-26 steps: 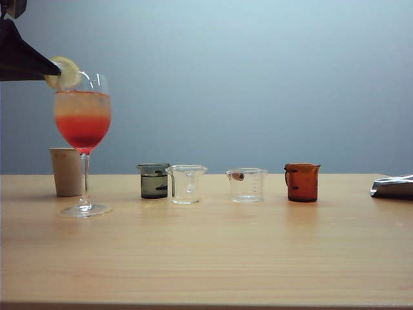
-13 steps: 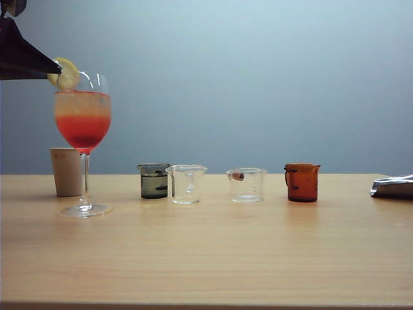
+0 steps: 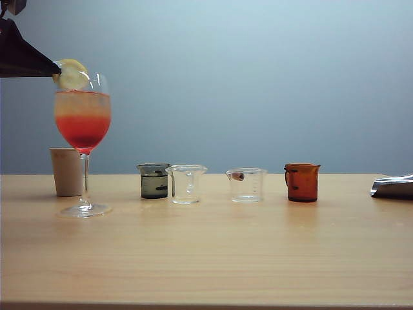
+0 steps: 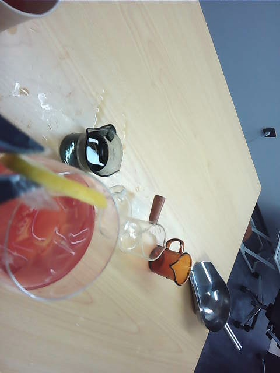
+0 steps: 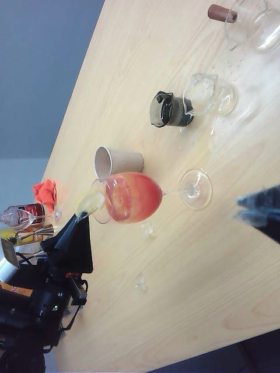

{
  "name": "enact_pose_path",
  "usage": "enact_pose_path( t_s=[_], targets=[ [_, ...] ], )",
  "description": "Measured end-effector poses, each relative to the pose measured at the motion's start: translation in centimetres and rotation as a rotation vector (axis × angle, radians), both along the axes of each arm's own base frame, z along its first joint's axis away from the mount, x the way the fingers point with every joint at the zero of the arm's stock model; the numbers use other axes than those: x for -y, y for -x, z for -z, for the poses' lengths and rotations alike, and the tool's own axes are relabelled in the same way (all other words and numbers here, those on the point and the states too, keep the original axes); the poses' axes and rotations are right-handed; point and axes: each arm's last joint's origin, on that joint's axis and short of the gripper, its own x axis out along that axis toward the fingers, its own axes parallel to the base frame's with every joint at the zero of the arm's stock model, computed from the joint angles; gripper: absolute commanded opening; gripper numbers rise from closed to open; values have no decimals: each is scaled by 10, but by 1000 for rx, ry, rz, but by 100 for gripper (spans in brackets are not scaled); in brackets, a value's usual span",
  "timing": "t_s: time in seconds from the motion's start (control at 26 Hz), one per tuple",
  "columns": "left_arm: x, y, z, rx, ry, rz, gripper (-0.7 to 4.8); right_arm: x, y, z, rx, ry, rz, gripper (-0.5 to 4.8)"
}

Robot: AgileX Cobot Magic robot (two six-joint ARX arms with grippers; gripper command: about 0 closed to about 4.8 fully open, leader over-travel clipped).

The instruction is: Pick up the lemon slice from the paper cup on the left and carefully insert it into the rim of the goblet.

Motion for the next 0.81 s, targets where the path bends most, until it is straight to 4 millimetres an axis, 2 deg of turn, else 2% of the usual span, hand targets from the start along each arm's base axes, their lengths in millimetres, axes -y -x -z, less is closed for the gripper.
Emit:
enact_pose_path(
  t_s=[0.81],
  targets=[
    [-1, 0, 1, -10, -20, -32, 42, 0, 0, 1, -4, 4, 0, -3]
  ],
)
